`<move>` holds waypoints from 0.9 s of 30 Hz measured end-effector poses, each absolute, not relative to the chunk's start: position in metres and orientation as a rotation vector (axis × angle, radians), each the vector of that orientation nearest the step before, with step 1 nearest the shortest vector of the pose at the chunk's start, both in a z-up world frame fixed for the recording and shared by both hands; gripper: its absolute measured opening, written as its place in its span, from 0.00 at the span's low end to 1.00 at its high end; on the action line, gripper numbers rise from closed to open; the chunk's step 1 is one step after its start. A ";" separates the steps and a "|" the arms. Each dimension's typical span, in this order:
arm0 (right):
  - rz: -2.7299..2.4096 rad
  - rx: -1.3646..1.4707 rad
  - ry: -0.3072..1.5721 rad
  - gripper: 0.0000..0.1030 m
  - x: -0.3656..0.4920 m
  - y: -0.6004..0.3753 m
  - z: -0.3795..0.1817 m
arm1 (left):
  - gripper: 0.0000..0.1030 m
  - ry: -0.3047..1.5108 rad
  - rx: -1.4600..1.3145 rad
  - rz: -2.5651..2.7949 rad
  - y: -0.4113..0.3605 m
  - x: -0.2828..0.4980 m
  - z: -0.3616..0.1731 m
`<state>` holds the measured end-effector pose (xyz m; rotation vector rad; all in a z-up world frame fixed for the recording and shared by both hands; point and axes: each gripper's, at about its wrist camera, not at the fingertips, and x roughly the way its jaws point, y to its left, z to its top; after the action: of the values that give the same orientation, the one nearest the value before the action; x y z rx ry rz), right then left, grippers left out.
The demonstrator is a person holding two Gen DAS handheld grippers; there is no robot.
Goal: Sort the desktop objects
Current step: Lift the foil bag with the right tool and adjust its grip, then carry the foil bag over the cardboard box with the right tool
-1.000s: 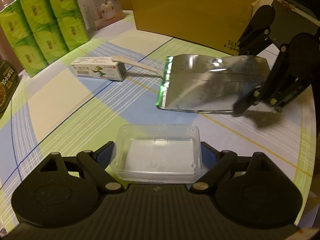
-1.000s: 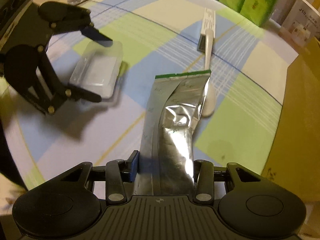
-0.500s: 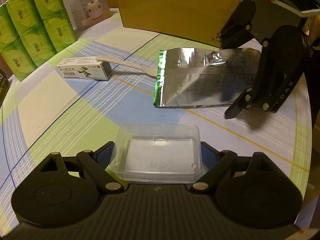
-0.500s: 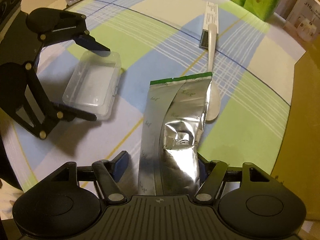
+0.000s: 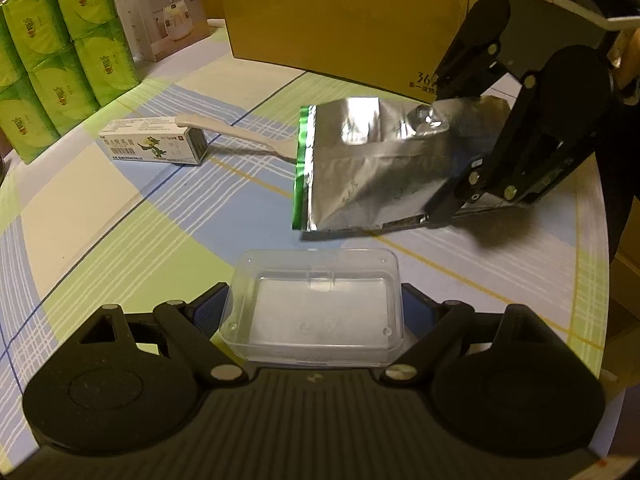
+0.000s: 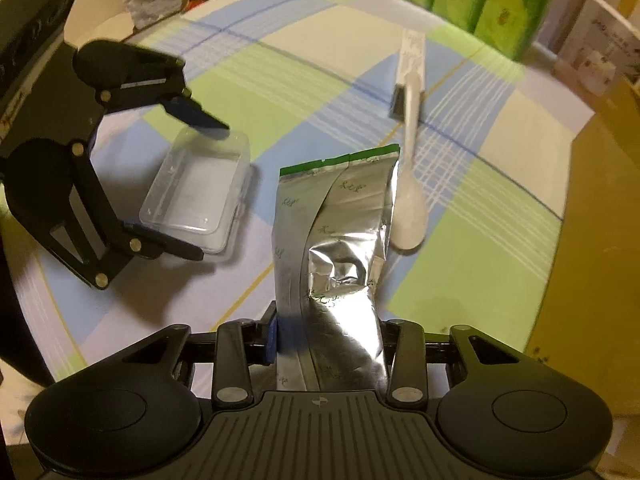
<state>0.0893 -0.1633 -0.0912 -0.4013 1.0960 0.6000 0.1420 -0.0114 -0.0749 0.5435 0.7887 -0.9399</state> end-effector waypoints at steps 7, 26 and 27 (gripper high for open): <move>0.564 -0.318 1.075 0.35 0.082 -0.174 -0.072 | 0.84 0.767 0.519 -0.918 -0.008 0.140 -0.068; 0.479 -0.216 0.964 0.35 0.034 -0.220 -0.024 | 0.84 0.723 0.500 -0.879 -0.039 0.096 -0.042; 0.477 -0.210 0.958 0.35 0.032 -0.222 -0.023 | 0.84 0.728 0.498 -0.872 -0.040 0.094 -0.040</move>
<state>0.0318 -0.2219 -0.0226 -0.2103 0.9584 0.4768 0.0945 -0.0402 -0.0398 0.4979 0.7278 -0.8717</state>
